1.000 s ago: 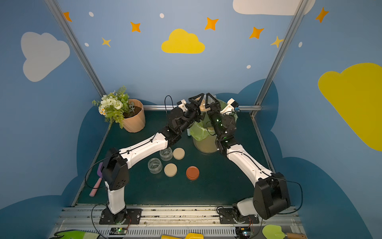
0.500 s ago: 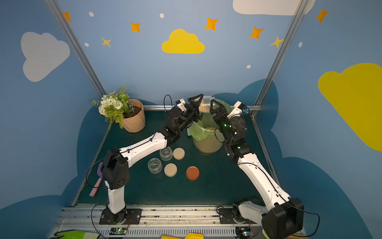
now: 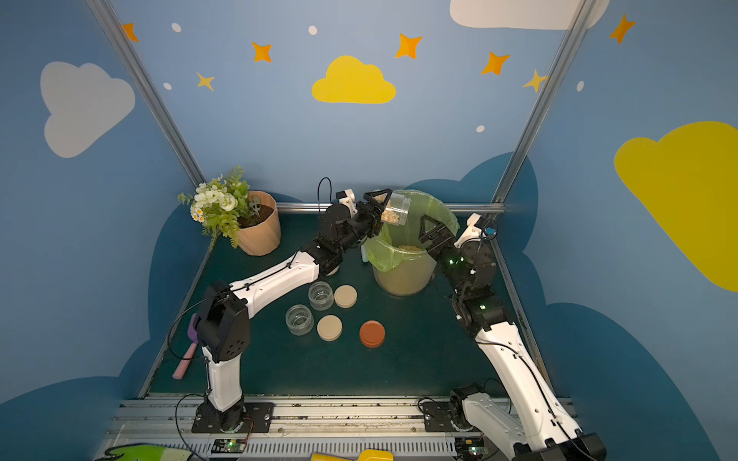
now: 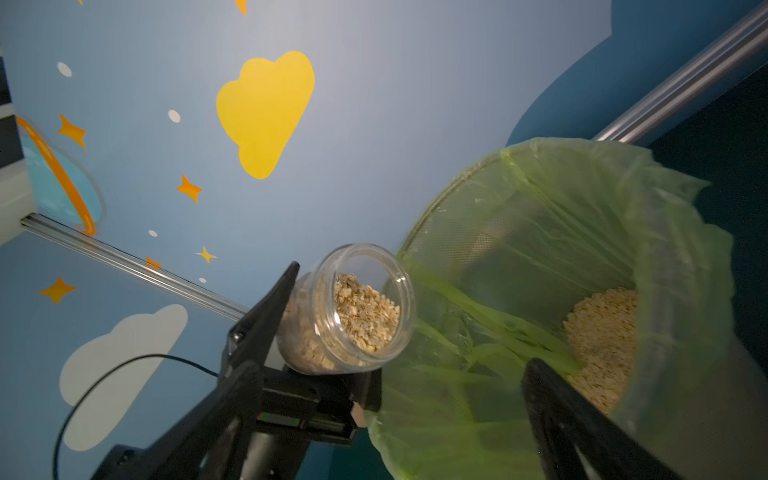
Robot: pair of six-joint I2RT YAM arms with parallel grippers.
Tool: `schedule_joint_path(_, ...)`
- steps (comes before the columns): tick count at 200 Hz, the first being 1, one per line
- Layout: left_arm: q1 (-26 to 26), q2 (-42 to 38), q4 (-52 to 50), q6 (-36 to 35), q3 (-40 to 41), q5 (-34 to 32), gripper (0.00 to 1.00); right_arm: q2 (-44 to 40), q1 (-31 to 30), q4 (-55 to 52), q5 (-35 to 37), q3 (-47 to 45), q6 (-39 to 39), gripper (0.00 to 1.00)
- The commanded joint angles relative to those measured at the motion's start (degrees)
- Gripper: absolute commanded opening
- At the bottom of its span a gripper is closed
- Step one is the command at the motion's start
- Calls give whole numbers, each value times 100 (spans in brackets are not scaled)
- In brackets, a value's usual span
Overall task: Empty expired oatmeal from jars
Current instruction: Pour the expired oatmeal into the trash bin.
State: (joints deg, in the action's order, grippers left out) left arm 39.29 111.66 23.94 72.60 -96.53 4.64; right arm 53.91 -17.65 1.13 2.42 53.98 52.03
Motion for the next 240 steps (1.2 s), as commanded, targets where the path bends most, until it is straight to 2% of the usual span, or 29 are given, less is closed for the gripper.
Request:
schedule_joint_path(1,-103,-78,-469,-1256,-477,340,23,-475,119,-807,-39,-2,-495,98)
schedule_joint_path(21,-106,-6,-1236,-2097,-860,463,23,-722,271,-1422,-88,-10,-706,98)
schedule_joint_path(53,-125,149,-1483,-2619,-999,432,21,-1087,429,-1762,-206,-270,-820,98)
schedule_joint_path(72,-106,357,-1849,-3071,-1361,435,20,-1205,514,-1971,-241,-302,-921,98)
schedule_joint_path(101,-2,905,-2993,-4272,-2576,511,15,-1183,660,-2326,-419,-256,-1118,98)
schedule_joint_path(131,141,1490,-4175,-5287,-3837,280,13,-1249,874,-2370,-657,-376,-1146,97)
schedule_joint_path(184,331,2005,-4574,-6462,-4725,-104,13,-1260,1284,-2415,-1173,-634,-1151,97)
schedule_joint_path(203,362,2338,-4833,-7036,-5359,-136,13,-1303,1400,-2361,-1265,-698,-1175,98)
schedule_joint_path(224,360,2711,-5229,-7469,-6232,-666,11,-1312,1556,-2400,-1322,-633,-1231,98)
schedule_joint_path(232,394,2762,-5094,-7354,-6232,-320,13,-1313,1587,-2337,-1377,-635,-1222,97)
schedule_joint_path(240,531,2824,-5122,-7662,-6252,-104,15,-1297,1602,-2224,-1467,-651,-1185,97)
